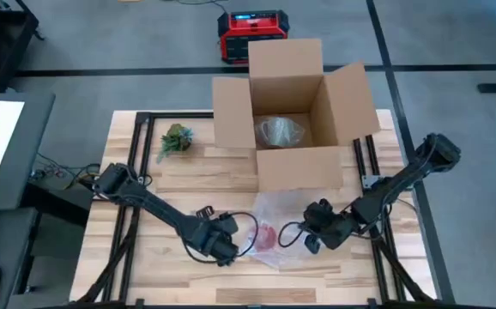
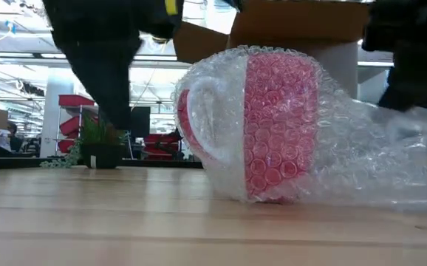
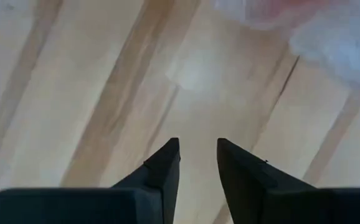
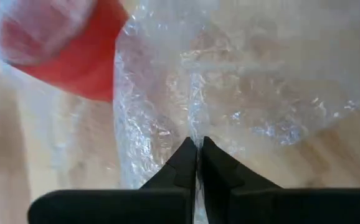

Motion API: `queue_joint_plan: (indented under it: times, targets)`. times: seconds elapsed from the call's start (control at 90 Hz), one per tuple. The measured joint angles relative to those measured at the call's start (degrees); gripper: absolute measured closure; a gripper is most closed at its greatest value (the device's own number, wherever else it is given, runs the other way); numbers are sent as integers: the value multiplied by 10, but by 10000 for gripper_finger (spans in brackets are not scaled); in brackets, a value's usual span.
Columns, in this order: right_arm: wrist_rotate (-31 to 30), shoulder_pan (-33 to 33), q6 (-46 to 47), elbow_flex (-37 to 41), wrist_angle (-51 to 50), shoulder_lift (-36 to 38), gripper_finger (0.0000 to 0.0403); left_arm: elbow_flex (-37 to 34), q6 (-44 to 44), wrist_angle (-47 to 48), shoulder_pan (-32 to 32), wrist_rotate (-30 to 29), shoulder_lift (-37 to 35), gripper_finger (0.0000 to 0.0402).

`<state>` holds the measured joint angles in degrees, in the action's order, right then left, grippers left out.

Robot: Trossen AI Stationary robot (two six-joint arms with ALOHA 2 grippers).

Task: Wrap mug
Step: Wrap the red mug with the transparent bubble wrap

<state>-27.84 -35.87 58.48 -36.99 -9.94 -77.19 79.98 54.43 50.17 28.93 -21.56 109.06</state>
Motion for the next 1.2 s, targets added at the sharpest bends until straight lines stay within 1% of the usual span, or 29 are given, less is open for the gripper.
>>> queue_joint_plan:
  times: [0.111,0.244,0.3,0.389,0.489,0.589,0.733,0.956,1.056,1.2]
  targets:
    - [-8,5,-29,0,64,0,403,-36,-12,-114,0,-6,0,315]
    - [-24,14,-69,-1,150,0,403,-64,-31,-225,0,-8,0,315]
    - [-28,18,-88,-1,181,0,403,-75,-37,-251,0,-11,0,315]
    - [-28,23,-120,-1,227,0,403,-79,-40,-268,0,-16,0,315]
    - [-27,23,-153,-1,279,0,403,-79,-41,-273,0,-41,0,315]
    - [-27,23,-181,-1,319,0,403,-79,-42,-278,0,-44,0,315]
    - [-27,23,-186,-1,328,-3,403,-79,-42,-289,0,-54,0,315]
    - [-22,35,-181,-1,330,-41,401,-79,-53,-334,0,-74,0,315]
    - [-12,49,-172,-1,333,-52,384,-79,-64,-348,-2,-82,0,315]
    - [10,58,-181,-10,337,-54,337,-79,-68,-351,-3,-100,0,315]
